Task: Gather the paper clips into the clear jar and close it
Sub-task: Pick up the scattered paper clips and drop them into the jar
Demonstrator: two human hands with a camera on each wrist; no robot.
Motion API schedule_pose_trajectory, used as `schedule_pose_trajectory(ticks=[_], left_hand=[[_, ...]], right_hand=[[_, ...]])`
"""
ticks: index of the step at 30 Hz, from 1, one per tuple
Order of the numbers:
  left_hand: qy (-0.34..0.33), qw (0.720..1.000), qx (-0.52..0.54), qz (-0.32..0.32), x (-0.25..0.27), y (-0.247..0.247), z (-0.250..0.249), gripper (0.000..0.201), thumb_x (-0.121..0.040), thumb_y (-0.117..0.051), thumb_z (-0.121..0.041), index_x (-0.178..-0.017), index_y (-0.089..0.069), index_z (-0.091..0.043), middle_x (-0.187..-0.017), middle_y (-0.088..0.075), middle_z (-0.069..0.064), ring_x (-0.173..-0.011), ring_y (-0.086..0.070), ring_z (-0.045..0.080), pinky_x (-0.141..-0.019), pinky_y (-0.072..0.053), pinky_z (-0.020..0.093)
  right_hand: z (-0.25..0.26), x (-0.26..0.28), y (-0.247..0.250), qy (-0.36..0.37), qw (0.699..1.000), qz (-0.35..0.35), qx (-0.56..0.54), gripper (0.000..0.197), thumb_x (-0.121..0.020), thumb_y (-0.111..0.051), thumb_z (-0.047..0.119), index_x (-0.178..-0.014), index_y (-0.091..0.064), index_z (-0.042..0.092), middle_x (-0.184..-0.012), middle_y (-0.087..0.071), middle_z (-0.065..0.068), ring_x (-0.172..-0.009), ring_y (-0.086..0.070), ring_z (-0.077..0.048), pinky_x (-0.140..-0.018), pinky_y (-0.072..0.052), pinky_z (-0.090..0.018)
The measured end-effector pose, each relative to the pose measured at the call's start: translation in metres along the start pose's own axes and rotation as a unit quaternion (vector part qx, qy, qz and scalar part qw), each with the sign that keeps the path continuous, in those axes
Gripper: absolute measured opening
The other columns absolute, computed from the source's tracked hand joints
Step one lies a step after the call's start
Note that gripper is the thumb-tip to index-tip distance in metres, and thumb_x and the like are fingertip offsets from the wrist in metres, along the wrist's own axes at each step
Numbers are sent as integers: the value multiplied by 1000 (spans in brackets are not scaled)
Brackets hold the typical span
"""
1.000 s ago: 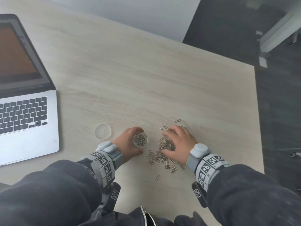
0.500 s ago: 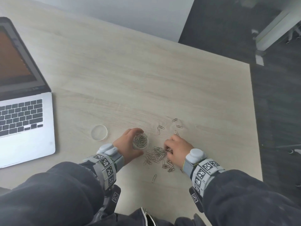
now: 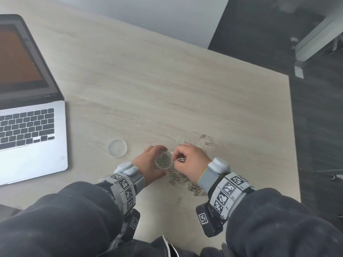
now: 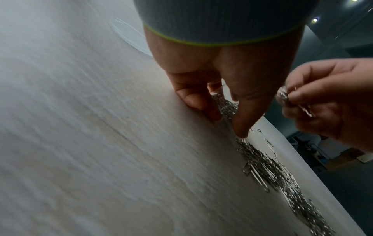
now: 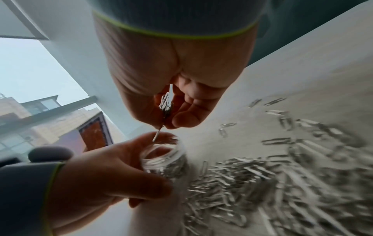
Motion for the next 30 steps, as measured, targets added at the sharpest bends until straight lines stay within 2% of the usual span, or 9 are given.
schedule_pose_trajectory(ticks=[2, 8, 11, 13, 15, 18, 22, 26, 30], left_hand=[[9, 1000, 2, 6, 1, 0, 0, 78, -60, -74, -50, -131, -49, -30, -124, -51, -11, -111, -53, 8, -94, -45, 27], [14, 1000, -4, 11, 2, 0, 1, 69, -66, -78, -41, -129, -49, -34, -122, -51, -10, -106, -55, 10, -87, -47, 30], [16, 1000, 3, 11, 3, 1, 0, 72, -59, -68, -51, -126, -49, -36, -117, -50, -13, -103, -56, 10, -86, -48, 30], [13, 1000, 13, 9, 3, 2, -3, 71, -54, -61, -55, -122, -51, -37, -115, -51, -13, -102, -56, 10, -87, -49, 32], [11, 1000, 16, 12, 2, 1, -3, 70, -55, -62, -54, -122, -51, -37, -118, -52, -11, -105, -56, 10, -89, -49, 31], [7, 1000, 9, 8, 0, 0, -3, 68, -64, -76, -43, -126, -50, -35, -122, -51, -11, -107, -54, 7, -91, -46, 26], [7, 1000, 4, 9, -1, 0, -1, 70, -66, -80, -34, -129, -48, -35, -120, -48, -14, -107, -52, 5, -91, -43, 23], [11, 1000, -8, 13, -1, -1, 2, 71, -66, -80, -37, -128, -46, -39, -121, -48, -15, -107, -53, 5, -92, -44, 23], [11, 1000, -14, 11, -1, 0, 1, 70, -66, -80, -36, -128, -46, -38, -121, -48, -15, -107, -52, 5, -93, -44, 25]], right_hand=[[17, -5, -7, 20, 1000, 0, -5, 14, -73, -61, 9, -74, -64, 23, -84, -59, 8, -81, -55, -10, -73, -44, -23], [19, -15, -16, 9, 1000, -13, 1, 14, -77, -62, 12, -78, -64, 26, -89, -58, 9, -84, -54, -8, -74, -42, -21], [13, -14, -23, 2, 1000, 19, 22, 13, -78, -62, 16, -83, -65, 28, -96, -61, 8, -86, -55, -8, -78, -43, -22], [10, -12, -26, -4, 999, 35, 19, 16, -78, -62, 17, -86, -66, 31, -98, -63, 8, -83, -59, -9, -79, -48, -25], [10, -8, -24, -6, 999, 37, 1, 21, -78, -60, 16, -89, -67, 33, -99, -65, 8, -81, -63, -10, -80, -52, -28], [2, -4, -8, -24, 999, 18, -18, 23, -80, -59, 16, -93, -69, 31, -98, -65, 9, -81, -64, -8, -77, -50, -22], [-37, -5, 32, -64, 997, -46, 25, 25, -82, -60, 17, -104, -66, 27, -112, -60, 7, -98, -59, -10, -89, -45, -27], [-93, -2, 54, -143, 981, -59, 119, 50, -78, -63, 30, -127, -54, 24, -135, -45, 1, -124, -44, -22, -105, -34, -30], [-108, 8, 39, -170, 966, 10, 197, 81, -69, -67, 61, -138, -40, 30, -140, -34, 2, -128, -32, -26, -108, -30, -37]])
Point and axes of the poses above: each hand's wrist, its own x-axis away from the middle knuckle, its own y-axis out of the back of the hand, z = x × y, the point moved 10 cm from there along -x, towards the middle knuckle
